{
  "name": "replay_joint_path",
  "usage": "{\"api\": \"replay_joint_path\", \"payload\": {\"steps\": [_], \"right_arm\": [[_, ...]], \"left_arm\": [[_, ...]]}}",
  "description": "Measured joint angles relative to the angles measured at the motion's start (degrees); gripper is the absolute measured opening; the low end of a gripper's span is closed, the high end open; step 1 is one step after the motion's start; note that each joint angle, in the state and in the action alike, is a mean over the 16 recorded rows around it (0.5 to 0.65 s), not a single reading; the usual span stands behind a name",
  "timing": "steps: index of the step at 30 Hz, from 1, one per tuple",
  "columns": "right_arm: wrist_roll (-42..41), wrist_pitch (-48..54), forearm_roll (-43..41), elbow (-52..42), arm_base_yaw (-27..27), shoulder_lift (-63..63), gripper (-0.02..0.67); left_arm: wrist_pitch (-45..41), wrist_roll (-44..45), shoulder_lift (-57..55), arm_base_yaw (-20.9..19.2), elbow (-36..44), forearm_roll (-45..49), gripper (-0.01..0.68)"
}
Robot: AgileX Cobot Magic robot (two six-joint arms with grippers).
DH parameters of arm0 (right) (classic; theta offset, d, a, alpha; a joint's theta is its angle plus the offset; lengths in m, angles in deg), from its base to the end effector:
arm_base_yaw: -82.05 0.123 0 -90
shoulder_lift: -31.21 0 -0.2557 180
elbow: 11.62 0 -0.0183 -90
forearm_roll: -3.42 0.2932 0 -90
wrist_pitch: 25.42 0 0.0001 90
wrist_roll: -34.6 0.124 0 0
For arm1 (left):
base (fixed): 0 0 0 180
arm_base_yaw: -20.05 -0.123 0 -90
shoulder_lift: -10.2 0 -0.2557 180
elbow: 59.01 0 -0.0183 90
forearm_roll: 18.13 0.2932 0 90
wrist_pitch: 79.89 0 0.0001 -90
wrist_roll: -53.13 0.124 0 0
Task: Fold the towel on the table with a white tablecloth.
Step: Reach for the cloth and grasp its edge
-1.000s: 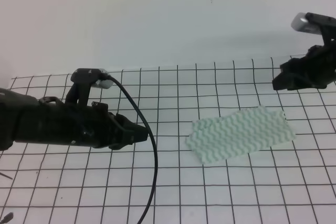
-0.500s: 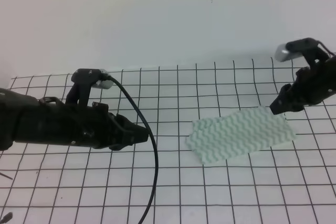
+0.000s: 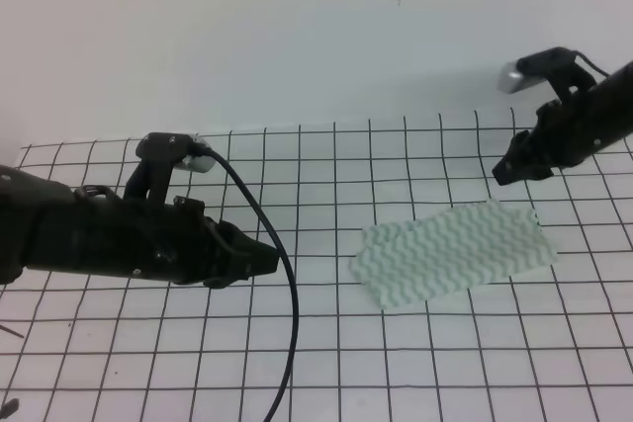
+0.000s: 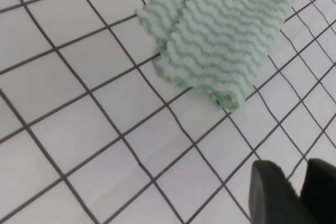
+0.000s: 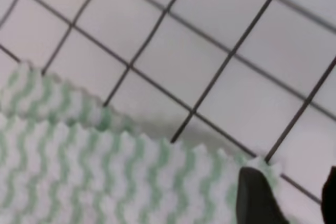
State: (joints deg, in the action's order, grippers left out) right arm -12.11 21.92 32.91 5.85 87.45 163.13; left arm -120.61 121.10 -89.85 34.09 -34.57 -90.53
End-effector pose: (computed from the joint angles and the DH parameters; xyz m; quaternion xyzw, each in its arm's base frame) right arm 0.4825 0.0907 0.1015 -0.2930 0.9196 0.1445 0.2180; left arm 0.3307 -0.1623 0.1505 0.2275 0.8626 -0.3448 0.2920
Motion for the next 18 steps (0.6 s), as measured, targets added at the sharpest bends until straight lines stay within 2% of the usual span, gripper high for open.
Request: {"api": "replay_joint_path", "payload": {"steps": [11, 18], "right_arm": [[6.3, 4.0, -15.3, 9.3, 4.9, 4.7, 0.274], [8.8, 3.3, -19.5, 9.9, 6.7, 6.2, 0.268]], "left_arm": [[-1.0, -0.5, 0.0, 0.0, 0.0, 1.3, 0.137], [-1.5, -0.7, 0.0, 0.0, 0.0, 1.5, 0.137]]}}
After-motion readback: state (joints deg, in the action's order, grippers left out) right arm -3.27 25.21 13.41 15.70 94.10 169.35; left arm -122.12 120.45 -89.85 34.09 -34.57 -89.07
